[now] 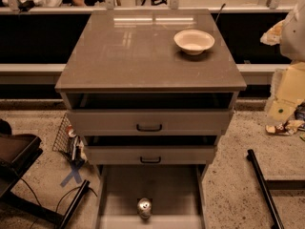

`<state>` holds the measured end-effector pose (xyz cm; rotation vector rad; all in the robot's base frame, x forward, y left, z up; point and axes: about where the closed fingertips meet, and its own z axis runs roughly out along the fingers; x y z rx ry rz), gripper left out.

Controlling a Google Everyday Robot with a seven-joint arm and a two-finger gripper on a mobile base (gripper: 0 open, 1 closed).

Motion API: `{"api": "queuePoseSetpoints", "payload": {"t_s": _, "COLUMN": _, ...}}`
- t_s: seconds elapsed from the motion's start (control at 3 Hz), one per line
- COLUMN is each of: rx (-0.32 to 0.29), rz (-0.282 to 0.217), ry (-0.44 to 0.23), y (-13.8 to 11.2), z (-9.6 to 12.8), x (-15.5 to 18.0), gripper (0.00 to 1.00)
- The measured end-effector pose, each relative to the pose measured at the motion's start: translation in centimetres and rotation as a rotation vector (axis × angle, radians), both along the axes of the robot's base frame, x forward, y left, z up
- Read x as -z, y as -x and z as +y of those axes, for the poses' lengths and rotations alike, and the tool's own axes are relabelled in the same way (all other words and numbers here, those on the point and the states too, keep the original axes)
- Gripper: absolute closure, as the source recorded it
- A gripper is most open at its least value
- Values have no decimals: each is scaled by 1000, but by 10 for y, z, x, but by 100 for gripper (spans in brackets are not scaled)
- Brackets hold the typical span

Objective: Pick 7up can from bottom drawer and place on counter

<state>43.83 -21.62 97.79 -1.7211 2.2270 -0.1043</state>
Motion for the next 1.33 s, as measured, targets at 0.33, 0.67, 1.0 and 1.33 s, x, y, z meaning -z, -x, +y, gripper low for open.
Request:
{"api": "queuePoseSetpoints", "payload": {"t_s": 0.33, "rx": 0, "rz": 0, "ry": 0, "y": 0, "z": 0, "x": 0, "gripper": 0}}
{"api": "queuePoseSetpoints", "payload": {"t_s": 0.67, "rx": -21, "rz": -24, "ry": -38, "y": -4, "z": 4, "x": 11, "gripper": 0}}
{"api": "queuePoseSetpoints", "payload": {"t_s": 1.0, "rx": -96, "rz": -34, "ry": -244, "y": 0, "z": 10, "x": 95, "gripper": 0}}
{"api": "queuePoseSetpoints", "payload": {"t_s": 1.33, "rx": -99, "rz": -88, "ry": -438, "y": -1, "z": 14, "x": 154, "gripper": 0}}
